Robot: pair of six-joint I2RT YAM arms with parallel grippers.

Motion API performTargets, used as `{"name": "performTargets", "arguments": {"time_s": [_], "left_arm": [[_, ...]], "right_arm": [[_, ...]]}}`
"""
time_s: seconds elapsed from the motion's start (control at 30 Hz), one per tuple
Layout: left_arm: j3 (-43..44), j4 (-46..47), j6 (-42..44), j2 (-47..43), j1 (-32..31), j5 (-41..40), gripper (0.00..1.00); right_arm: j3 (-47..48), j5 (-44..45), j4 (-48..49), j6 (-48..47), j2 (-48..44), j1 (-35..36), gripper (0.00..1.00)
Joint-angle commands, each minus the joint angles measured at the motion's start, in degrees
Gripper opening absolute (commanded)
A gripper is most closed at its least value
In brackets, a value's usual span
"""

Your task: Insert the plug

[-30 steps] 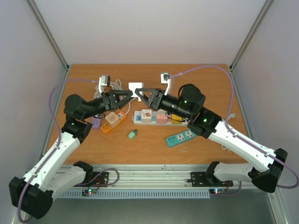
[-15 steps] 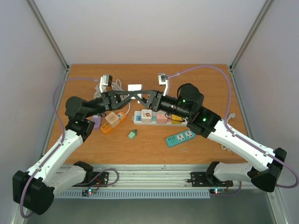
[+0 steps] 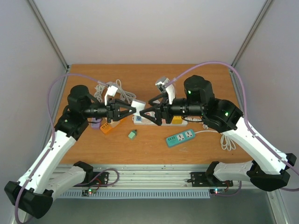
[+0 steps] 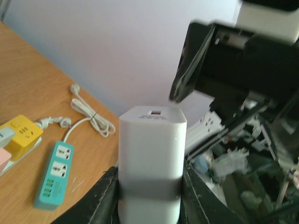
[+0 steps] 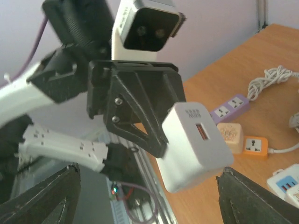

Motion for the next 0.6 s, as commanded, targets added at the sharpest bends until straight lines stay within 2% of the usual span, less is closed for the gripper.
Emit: {"name": "performTargets", "arguments": {"time_s": [0.0,0.1,0.23,0.3,0.43,0.57], "left_arm": [[1.2,-10.8,17.5,-0.3,-0.2,6.9,0.00],[2.6,-16.7,24.5,-0.1,-0.2,6.2,0.00],[2.0,-19.6,29.1,0.1,-0.2,3.4,0.00],[1.4,-21.4,32.3,-0.4,-0.2,1.8,0.00],[-1.1,-20.6,36.8,-2.6,-0.3,0.7,0.00],[-2.7,-20.4,38.6,-3.9,-0.5,1.1,0.00]], "right_arm": [[5.9,-4.2,-16.2,-17.4,3.0,-0.3,0.80],[9.7,-3.7,-20.2,-21.2,5.1,-0.3,0.80],[13.9,-5.8,-26.0,-26.9,9.3,-0.3,0.81],[16.1,-7.8,-29.9,-31.9,11.9,0.0,0.77],[15.2,-6.8,-28.7,-36.5,14.3,0.3,0.76],[16.3,-9.5,-29.4,-39.0,17.3,0.4,0.77]]}}
